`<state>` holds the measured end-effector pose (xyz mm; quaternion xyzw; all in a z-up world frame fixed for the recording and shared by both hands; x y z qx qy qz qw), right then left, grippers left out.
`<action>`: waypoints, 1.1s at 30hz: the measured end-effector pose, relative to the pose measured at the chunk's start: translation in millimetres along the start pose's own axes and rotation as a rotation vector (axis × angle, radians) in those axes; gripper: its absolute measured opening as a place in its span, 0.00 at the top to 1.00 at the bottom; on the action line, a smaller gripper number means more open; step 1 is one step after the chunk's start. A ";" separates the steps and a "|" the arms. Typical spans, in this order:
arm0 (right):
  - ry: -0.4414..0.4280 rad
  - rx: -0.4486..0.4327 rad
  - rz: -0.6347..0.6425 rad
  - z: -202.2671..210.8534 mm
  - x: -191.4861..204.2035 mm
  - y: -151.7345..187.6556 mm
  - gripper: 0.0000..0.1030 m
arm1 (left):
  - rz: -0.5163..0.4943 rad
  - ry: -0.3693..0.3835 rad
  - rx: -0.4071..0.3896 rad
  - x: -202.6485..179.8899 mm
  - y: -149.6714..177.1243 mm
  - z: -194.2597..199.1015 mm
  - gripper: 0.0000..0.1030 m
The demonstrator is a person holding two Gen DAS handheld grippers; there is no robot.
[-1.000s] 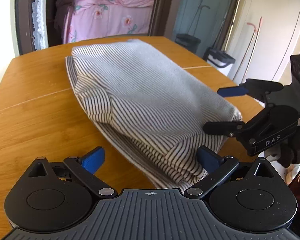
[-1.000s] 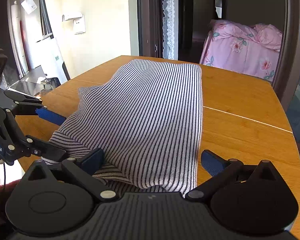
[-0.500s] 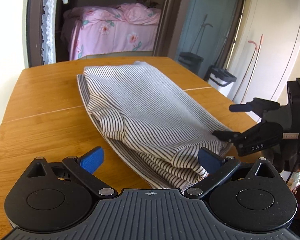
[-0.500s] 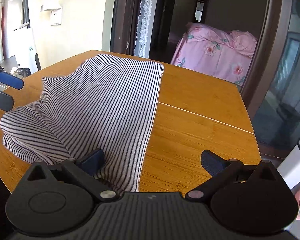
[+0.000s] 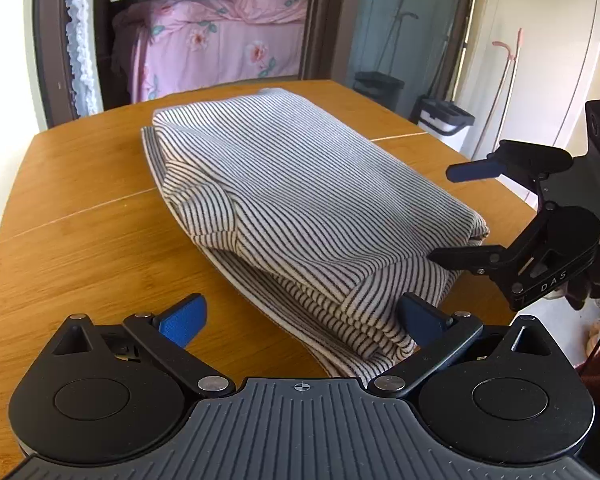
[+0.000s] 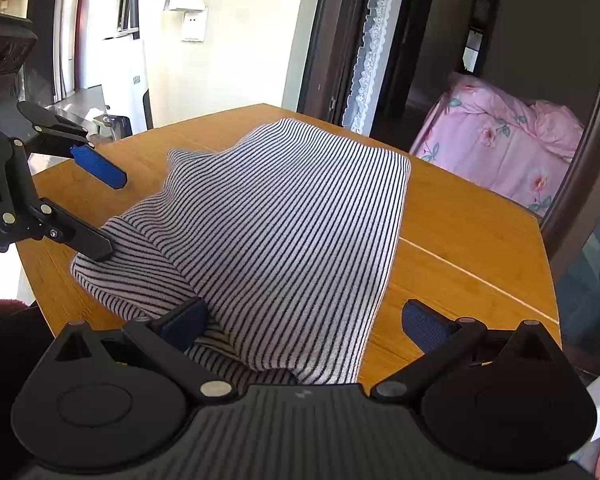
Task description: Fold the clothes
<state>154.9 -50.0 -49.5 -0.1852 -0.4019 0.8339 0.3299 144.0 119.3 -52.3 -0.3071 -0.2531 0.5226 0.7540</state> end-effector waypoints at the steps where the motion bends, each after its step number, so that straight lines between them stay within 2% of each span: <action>1: -0.010 -0.021 0.031 5.7 4.2 -6.7 0.02 | -0.002 -0.007 -0.008 2.3 -1.1 3.0 0.00; 3: -0.067 -0.045 0.087 13.1 18.7 -16.5 0.11 | 0.009 -0.026 -0.022 10.0 -4.1 8.4 0.00; 6: -0.165 -0.016 0.169 10.1 50.9 -15.2 0.13 | 0.033 -0.075 -0.040 24.3 -8.4 13.2 0.00; 9: -0.197 0.036 0.279 -6.4 80.6 -1.0 0.14 | 0.056 -0.100 -0.050 34.4 -10.2 17.4 0.00; 12: -0.178 0.059 0.329 -22.4 91.9 9.4 0.14 | 0.060 -0.102 -0.058 37.8 -11.1 23.1 0.00; 14: -0.156 0.046 0.314 -27.0 89.0 6.1 0.16 | 0.044 -0.088 -0.067 35.0 -11.6 28.6 0.00; 15: -0.149 0.049 0.285 -30.1 83.0 3.0 0.23 | 0.037 -0.080 -0.071 33.5 -11.9 31.3 0.00; 22: -0.284 0.026 -0.131 -35.8 35.1 -6.5 0.25 | -0.039 -0.001 -0.095 13.4 -6.3 43.5 0.00; 25: -0.323 0.014 -0.222 -36.3 25.4 -7.9 0.25 | -0.070 0.035 -0.089 5.2 -2.1 42.6 0.00; 29: -0.317 0.014 -0.215 -36.3 28.9 -7.7 0.25 | -0.112 0.060 -0.070 -4.8 5.3 37.3 0.00; 31: -0.293 0.020 -0.149 -35.8 35.6 -7.7 0.25 | -0.127 0.046 -0.048 -6.7 9.9 29.2 0.00; 33: -0.252 0.029 -0.042 -33.7 44.8 -6.1 0.18 | -0.135 0.012 -0.021 -6.1 14.4 18.2 0.00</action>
Point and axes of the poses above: each gripper's, at about its wrist camera, not at the fingertips, and z roughly against the way its jaws point, x to its left, y to its underside, the point moved 10 cm from there along -z, roughly the way its jaws point, and after that the axes turned 13 degrees about -y, right-handed, at the moved point
